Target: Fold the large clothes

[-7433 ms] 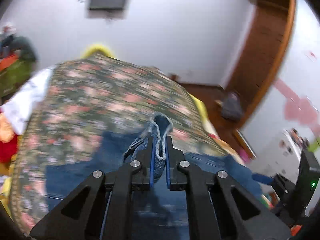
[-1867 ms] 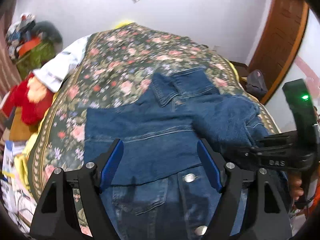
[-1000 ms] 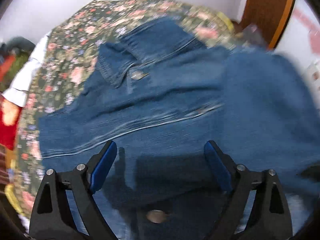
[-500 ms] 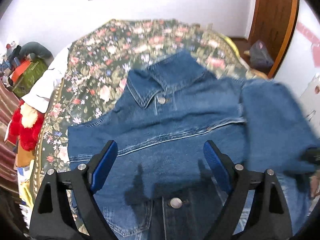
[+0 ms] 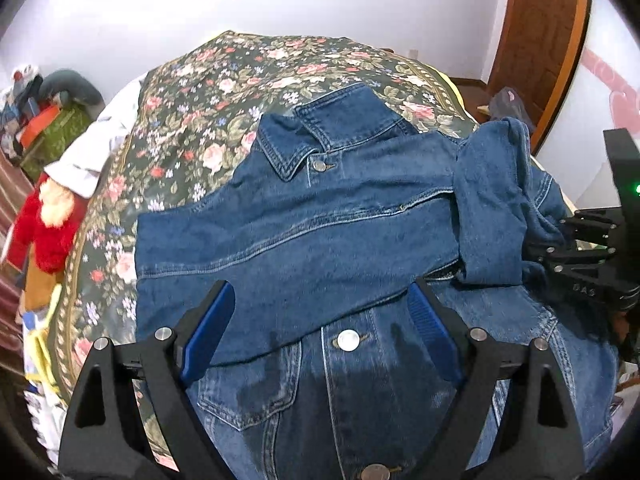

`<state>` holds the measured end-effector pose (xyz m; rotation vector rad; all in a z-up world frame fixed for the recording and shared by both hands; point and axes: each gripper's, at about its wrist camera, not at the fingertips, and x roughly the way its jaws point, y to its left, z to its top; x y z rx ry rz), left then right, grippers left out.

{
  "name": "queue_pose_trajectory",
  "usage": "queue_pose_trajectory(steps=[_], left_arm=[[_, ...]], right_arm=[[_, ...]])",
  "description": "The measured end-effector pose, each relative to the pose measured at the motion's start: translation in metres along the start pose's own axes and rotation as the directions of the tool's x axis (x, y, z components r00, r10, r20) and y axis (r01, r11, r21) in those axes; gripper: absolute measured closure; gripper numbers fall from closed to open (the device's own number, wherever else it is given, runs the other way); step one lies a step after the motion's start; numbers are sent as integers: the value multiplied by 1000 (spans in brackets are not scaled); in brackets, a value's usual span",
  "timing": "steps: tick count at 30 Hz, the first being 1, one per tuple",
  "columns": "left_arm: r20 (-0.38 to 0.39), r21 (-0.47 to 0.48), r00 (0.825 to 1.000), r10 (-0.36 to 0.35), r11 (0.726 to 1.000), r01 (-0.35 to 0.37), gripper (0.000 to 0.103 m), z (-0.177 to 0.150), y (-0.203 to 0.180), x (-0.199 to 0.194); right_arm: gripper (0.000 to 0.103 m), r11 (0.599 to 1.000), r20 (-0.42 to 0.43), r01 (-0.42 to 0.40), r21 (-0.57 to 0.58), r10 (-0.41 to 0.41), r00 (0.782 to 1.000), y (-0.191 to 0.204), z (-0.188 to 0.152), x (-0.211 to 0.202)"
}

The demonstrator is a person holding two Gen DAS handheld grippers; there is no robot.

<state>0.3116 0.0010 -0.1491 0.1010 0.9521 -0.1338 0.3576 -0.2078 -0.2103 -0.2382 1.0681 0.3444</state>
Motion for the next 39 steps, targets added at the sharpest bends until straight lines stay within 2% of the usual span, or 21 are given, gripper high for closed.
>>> queue_pose_trajectory(steps=[5, 8, 10, 12, 14, 15, 17, 20, 22, 23, 25, 29, 31, 36, 39], left_arm=[[15, -46, 999, -43, 998, 44, 15, -10, 7, -7], [33, -45, 998, -62, 997, 63, 15, -15, 7, -13], [41, -40, 997, -71, 997, 73, 15, -17, 6, -17], [45, -38, 996, -75, 996, 77, 15, -17, 6, -19], [49, -39, 995, -82, 996, 84, 15, -16, 4, -23], [52, -38, 995, -84, 996, 86, 15, -15, 4, -24], [57, -30, 995, -87, 996, 89, 15, -11, 1, -28], [56, -3, 995, -83, 997, 83, 15, 0, -11, -32], [59, 21, 994, -88, 996, 87, 15, 13, -25, -33], [60, 27, 993, -97, 995, 95, 15, 19, -32, -33], [57, 39, 989, -136, 990, 134, 15, 34, -49, -32], [19, 47, 968, -250, 967, 248, 15, 62, -89, -16], [-7, 57, 961, -277, 959, 277, 15, 74, -110, -2], [-99, 47, 955, -280, 957, 286, 16, 98, -149, 46], [-146, 42, 958, -246, 966, 255, 32, 102, -163, 74]], right_arm=[[78, 991, -9, 103, -87, -104, 995, 14, 0, -3], [66, 963, 18, 219, -154, -219, 976, 25, -7, -10], [49, 940, 51, 290, -179, -286, 957, 29, -12, -14], [42, 937, 56, 312, -157, -307, 950, 25, -13, -18], [42, 959, 39, 270, -90, -268, 963, 17, -10, -28], [42, 975, 43, 216, -43, -214, 976, 12, -9, -39], [42, 992, 81, 126, 21, -128, 989, 4, -7, -59], [35, 995, 187, 17, 99, -36, 982, -16, -9, -97], [23, 991, 251, -28, 132, -6, 968, -30, -12, -118], [21, 988, 278, -44, 147, 1, 961, -39, -15, -126], [16, 983, 287, -32, 178, -20, 958, -53, -17, -132], [15, 968, 261, 34, 248, -100, 960, -81, -29, -131], [15, 958, 236, 31, 285, -102, 966, -96, -37, -123], [15, 927, 185, -38, 374, -34, 982, -123, -55, -103], [15, 901, 171, -88, 425, 15, 985, -134, -63, -93]])
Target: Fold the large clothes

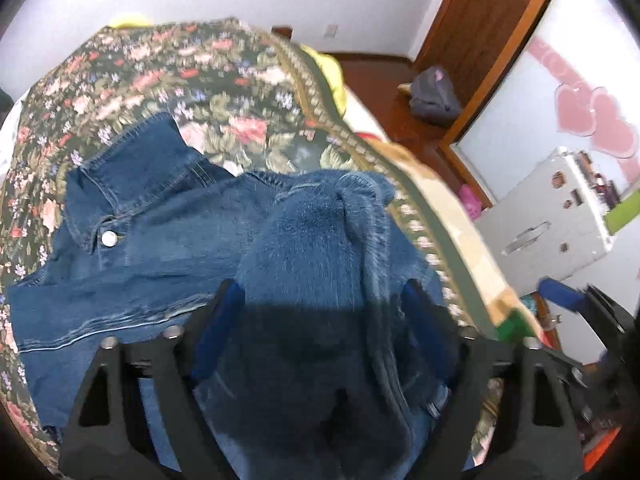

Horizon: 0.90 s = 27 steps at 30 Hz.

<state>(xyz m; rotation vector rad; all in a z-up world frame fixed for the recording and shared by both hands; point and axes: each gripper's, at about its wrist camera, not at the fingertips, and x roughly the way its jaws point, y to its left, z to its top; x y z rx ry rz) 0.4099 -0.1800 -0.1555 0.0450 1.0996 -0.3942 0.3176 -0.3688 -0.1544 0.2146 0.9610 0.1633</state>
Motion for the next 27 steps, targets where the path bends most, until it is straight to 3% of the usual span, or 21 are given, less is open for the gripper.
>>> queue_pose_trajectory(steps=[2, 3, 4, 6, 9, 11, 15, 20, 23, 25, 27], left_arm=[[-9, 5, 999, 40, 999, -40, 42, 0, -1, 16], [-8, 9, 999, 49, 999, -49, 51, 0, -1, 19], [-4, 15, 998, 66, 998, -66, 69, -1, 0, 21], [10, 23, 997, 81, 996, -81, 87, 0, 3, 17], [93, 32, 993, 75, 996, -78, 92, 5, 11, -15], [172, 65, 978, 114, 990, -127, 93, 10, 15, -45], [345, 72, 922, 173, 975, -210, 94, 19, 36, -114], [526, 13, 811, 255, 951, -308, 94, 3, 78, -183], [503, -17, 815, 286, 947, -322, 93, -26, 110, -179], [451, -43, 836, 312, 943, -329, 91, -44, 136, -163], [353, -86, 874, 335, 942, -326, 88, -65, 173, -134]], right_arm=[[15, 999, -21, -29, 41, 30, 999, -7, -2, 7], [15, 997, -30, -42, 57, 44, 999, -9, -3, 10], [15, 996, -41, -58, 73, 61, 997, -11, -3, 14], [15, 993, -52, -73, 90, 78, 996, -12, -4, 19], [15, 992, -71, -83, 98, 90, 993, -9, -2, 27], [15, 992, -81, -91, 87, 98, 992, -3, 0, 30], [15, 993, -73, -97, 66, 102, 992, 12, 9, 34], [15, 987, -48, -124, 106, 130, 990, 31, 25, 40], [15, 991, -65, -111, 69, 116, 991, 53, 26, 49], [15, 996, -98, -85, 16, 86, 991, 72, 22, 63], [15, 998, -148, -63, -27, 58, 987, 87, 15, 80]])
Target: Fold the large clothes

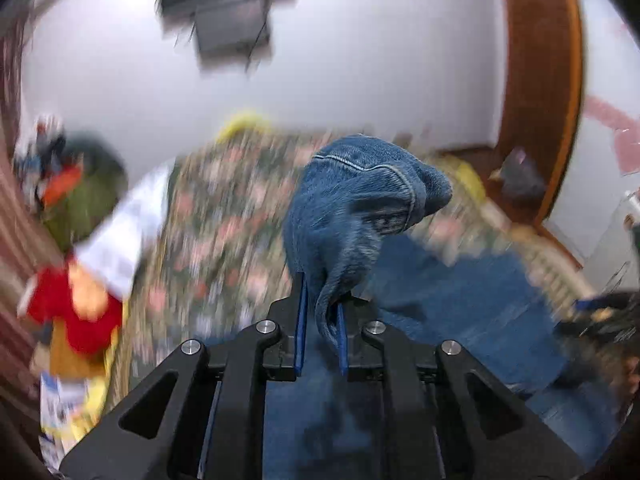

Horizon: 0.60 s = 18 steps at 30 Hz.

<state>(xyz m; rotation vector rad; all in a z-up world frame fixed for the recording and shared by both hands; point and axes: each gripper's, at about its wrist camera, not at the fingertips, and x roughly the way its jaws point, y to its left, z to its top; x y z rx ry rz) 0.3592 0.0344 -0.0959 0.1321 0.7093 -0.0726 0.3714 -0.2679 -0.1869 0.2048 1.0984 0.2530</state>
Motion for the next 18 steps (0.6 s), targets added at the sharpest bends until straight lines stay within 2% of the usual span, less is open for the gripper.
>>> queue_pose_trajectory(steps=[2, 4, 5, 6, 7, 8, 10, 15, 16, 18], left_arm=[[-134, -59, 991, 6, 998, -14, 84, -36, 29, 35], [-271, -169, 961, -47, 986, 1, 79, -74, 56, 64], [-337, -276, 933, -129, 961, 33, 79, -99, 73, 77], [-355, -327, 919, -175, 943, 53, 78, -110, 81, 82], [-364, -395, 901, -238, 915, 82, 73, -127, 91, 86], [-363, -420, 895, -260, 903, 92, 70, -136, 93, 85], [-347, -449, 899, -267, 889, 91, 60, -146, 98, 79], [-288, -535, 907, -309, 837, 115, 58, -145, 123, 76], [-280, -539, 914, -295, 836, 105, 58, -141, 127, 77], [-258, -537, 939, -229, 842, 58, 58, -134, 132, 79]], right_arm=[[15, 1000, -60, 22, -20, -24, 998, 11, -4, 22], [15, 999, -104, 37, -10, -38, 994, 13, -8, 37], [15, 999, -122, 33, 0, -32, 992, 12, -10, 42], [15, 1000, -138, 26, 13, -24, 990, 12, -11, 46], [15, 1000, -140, 25, 17, -22, 990, 10, -11, 46], [15, 1000, -143, 24, 18, -22, 989, 10, -10, 46], [15, 999, -154, 28, 16, -25, 988, 9, -9, 47], [14, 998, -150, 60, -18, -62, 987, 15, -6, 44], [14, 997, -137, 72, -34, -76, 988, 19, -4, 41], [14, 994, -103, 97, -59, -103, 989, 22, -2, 35]])
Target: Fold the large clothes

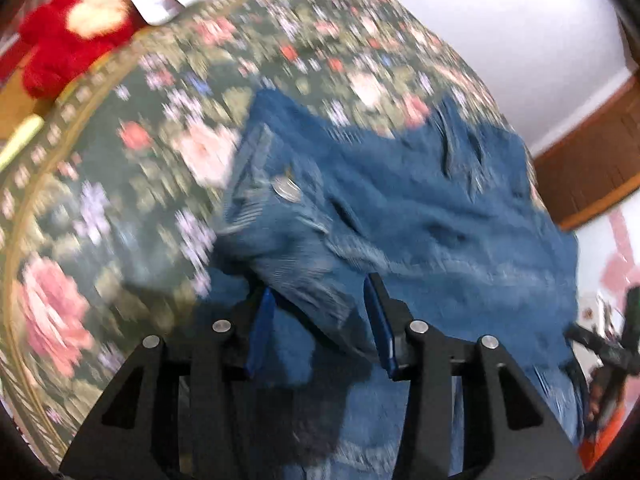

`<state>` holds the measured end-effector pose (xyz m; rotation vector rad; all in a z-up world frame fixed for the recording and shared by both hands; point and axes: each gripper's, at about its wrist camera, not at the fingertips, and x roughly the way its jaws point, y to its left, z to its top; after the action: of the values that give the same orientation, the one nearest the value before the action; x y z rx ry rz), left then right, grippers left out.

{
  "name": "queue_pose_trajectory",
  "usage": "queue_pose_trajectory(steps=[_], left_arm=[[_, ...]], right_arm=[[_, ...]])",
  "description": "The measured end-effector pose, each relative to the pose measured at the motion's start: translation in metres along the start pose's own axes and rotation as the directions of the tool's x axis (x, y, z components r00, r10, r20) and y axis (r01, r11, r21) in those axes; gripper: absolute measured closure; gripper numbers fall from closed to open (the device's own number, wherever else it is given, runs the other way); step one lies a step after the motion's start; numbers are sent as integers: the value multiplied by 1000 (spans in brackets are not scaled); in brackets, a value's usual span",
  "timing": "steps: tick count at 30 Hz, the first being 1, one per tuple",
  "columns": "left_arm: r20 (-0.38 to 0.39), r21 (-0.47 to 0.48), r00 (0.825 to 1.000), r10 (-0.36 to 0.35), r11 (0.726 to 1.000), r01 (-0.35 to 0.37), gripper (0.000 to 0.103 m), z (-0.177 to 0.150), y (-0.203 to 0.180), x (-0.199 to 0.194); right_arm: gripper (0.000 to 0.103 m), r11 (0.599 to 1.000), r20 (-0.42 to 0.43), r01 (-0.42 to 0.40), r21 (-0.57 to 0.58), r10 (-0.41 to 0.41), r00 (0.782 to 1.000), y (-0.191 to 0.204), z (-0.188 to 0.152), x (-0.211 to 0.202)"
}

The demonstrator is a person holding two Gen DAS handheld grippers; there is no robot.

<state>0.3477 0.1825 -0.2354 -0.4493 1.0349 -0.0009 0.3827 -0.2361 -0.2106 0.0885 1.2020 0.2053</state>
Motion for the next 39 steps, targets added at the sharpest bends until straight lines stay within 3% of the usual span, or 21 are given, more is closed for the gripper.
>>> queue_pose_trajectory(steps=[2, 3, 7, 11, 15, 16, 18, 20, 23, 26, 28, 35, 39], left_arm=[[8, -15, 999, 50, 999, -50, 64, 7, 3, 7], [17, -14, 996, 90, 996, -89, 74, 10, 4, 9], [142, 107, 972, 186, 974, -202, 79, 23, -24, -2], [332, 148, 932, 146, 968, -204, 79, 46, -48, -45], [409, 138, 899, 160, 962, -234, 79, 58, -43, -61], [402, 137, 899, 172, 960, -245, 79, 57, -38, -59], [336, 144, 923, 188, 958, -248, 78, 51, -25, -45], [215, 156, 949, 229, 952, -265, 75, 39, -7, -17], [86, 182, 955, 283, 938, -295, 61, 17, 12, 9], [98, 205, 959, 265, 938, -280, 48, 3, 18, -2], [98, 205, 954, 282, 933, -297, 34, 2, 21, -13], [111, 132, 970, 216, 964, -230, 31, 37, 41, -50], [68, 103, 988, 140, 984, -147, 28, 67, 47, -35]], right_arm=[[14, 1000, 17, 11, -7, -11, 1000, 0, 3, -5], [14, 1000, 23, 11, -6, -11, 1000, -1, 6, -8], [14, 1000, 62, 15, 16, -16, 998, -7, 19, -19], [14, 998, 86, 63, 3, -63, 994, -4, 35, -21], [14, 994, 94, 106, -28, -102, 990, 2, 48, -13], [14, 993, 90, 118, -31, -114, 989, 3, 50, -7], [14, 992, 69, 124, -36, -121, 990, 2, 51, 5], [14, 993, 44, 117, -25, -116, 992, 0, 50, 18], [8, 996, 46, 87, 16, -88, 995, -8, 47, 22], [8, 998, 16, 49, 47, -50, 999, -16, 45, 22], [8, 998, 14, 46, 45, -46, 999, -17, 41, 18], [8, 1000, 76, -9, 6, 9, 997, -16, 40, -6], [8, 997, 128, -71, 36, 66, 990, -23, 52, -11]])
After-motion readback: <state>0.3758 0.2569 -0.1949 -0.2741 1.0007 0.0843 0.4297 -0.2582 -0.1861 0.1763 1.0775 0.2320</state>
